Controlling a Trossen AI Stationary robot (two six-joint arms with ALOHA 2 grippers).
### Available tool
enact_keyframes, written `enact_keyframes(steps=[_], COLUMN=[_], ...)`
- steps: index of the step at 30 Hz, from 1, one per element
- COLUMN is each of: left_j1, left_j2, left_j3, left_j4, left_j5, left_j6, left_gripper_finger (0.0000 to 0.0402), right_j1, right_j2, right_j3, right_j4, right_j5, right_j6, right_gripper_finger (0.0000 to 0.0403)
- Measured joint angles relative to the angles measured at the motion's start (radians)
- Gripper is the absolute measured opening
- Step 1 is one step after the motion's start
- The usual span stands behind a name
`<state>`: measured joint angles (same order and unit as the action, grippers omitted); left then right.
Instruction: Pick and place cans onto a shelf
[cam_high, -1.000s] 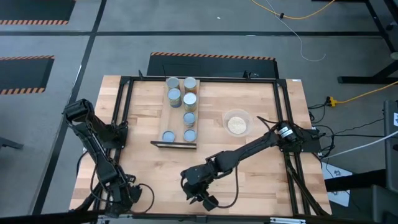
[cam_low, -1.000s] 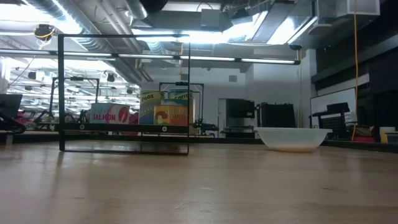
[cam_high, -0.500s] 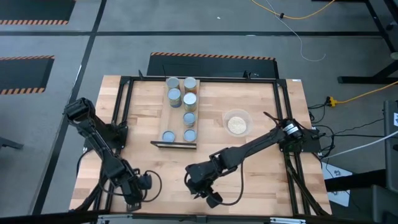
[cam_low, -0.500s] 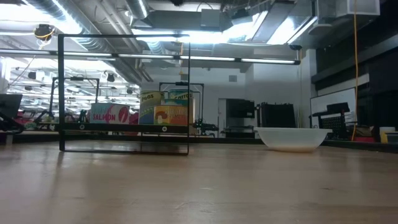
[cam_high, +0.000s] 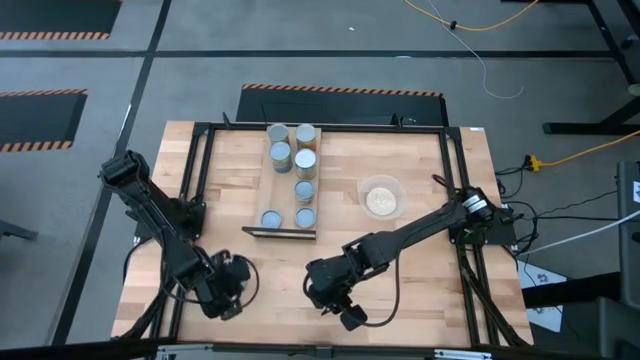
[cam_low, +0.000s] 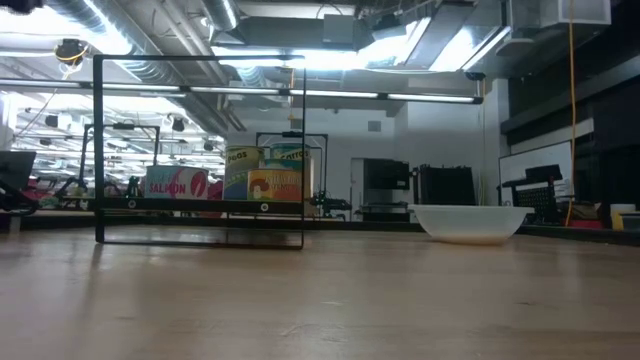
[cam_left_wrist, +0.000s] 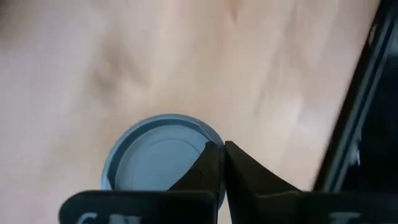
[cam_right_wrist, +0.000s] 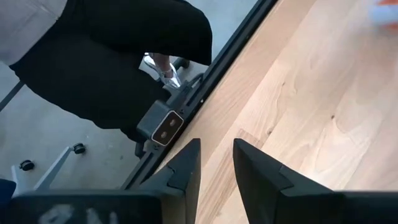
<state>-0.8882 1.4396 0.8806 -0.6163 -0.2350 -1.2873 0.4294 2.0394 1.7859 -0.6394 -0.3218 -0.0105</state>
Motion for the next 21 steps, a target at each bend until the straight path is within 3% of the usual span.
enact_keyframes(steps=[4, 11, 18, 21], left_j1=[0.0, -0.001, 0.001, 0.016], left_j2=[-0.034, -0.032, -0.031, -0.031], left_j3=[0.002, 0.002, 0.003, 0.003], left_j4=[-0.07, -0.308, -0.602, -0.696], left_j5=[-0.136, -0.188, -0.412, -0.457], left_j6=[-0.042, -0.155, -0.396, -0.5], left_gripper_finger=[0.0001, 0.0001, 0.0002, 0.0003], right_j1=[0.0, 0.0, 0.0, 0.0], right_j2=[-0.014, -0.015, -0.015, -0.015], right_j3=[0.0, 0.0, 0.0, 0.0], right_j4=[-0.011, -0.021, -0.015, -0.013], right_j5=[0.0, 0.0, 0.052, 0.053], right_j6=[-0.001, 0.001, 0.002, 0.002], right_gripper_finger=[0.0099, 0.0099, 0.0099, 0.0099])
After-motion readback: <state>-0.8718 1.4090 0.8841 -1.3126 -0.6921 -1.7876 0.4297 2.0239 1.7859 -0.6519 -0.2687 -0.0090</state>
